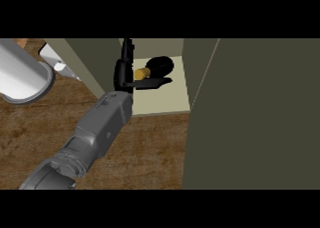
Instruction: Pick up the wine, place it into the cabinet and close the cabinet
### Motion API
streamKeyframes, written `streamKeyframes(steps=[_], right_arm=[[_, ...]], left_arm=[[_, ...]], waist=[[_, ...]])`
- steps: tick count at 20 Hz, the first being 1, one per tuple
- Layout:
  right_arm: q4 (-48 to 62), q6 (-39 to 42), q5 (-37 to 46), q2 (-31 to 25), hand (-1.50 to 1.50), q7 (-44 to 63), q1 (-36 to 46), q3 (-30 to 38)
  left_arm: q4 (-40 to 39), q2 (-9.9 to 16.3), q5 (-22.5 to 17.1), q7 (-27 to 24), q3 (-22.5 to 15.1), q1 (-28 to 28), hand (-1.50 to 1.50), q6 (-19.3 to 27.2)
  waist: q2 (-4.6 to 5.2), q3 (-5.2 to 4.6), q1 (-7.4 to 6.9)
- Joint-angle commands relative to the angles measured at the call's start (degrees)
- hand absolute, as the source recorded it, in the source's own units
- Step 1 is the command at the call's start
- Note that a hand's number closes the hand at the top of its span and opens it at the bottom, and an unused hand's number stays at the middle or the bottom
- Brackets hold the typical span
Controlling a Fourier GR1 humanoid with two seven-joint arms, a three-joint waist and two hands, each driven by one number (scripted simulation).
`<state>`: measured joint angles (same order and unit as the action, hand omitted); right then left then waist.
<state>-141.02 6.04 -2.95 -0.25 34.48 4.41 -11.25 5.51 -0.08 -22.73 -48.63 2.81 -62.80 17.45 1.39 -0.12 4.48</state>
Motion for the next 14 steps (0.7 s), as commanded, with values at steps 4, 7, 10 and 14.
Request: streamKeyframes(steps=[4,7,10,14], right_arm=[[-4.3,0.6,-2.5,-0.5,-1.50,0.9,-2.2,0.3],[-3.5,-0.1,-1.6,-1.2,-1.50,3.5,0.1,1.4],[0.3,-0.1,-2.7,0.0,-1.50,-0.3,-0.1,1.7],[-1.9,-0.2,-2.0,-0.6,-1.50,2.4,0.5,0.7]], left_arm=[[0.9,0.1,-3.1,-2.6,1.2,3.7,-1.50,-4.5],[1.1,0.1,-4.3,-3.7,-0.5,6.3,-1.50,-6.6],[1.8,0.1,-6.8,-1.4,-1.8,3.6,-1.50,-6.0],[4.0,0.1,-9.8,-2.9,-5.1,7.3,-1.50,-5.7]], waist=[[-0.46,0.05,-0.65],[-0.91,0.05,-1.36],[-0.78,0.08,-0.69],[-1.17,0.06,-0.73]])
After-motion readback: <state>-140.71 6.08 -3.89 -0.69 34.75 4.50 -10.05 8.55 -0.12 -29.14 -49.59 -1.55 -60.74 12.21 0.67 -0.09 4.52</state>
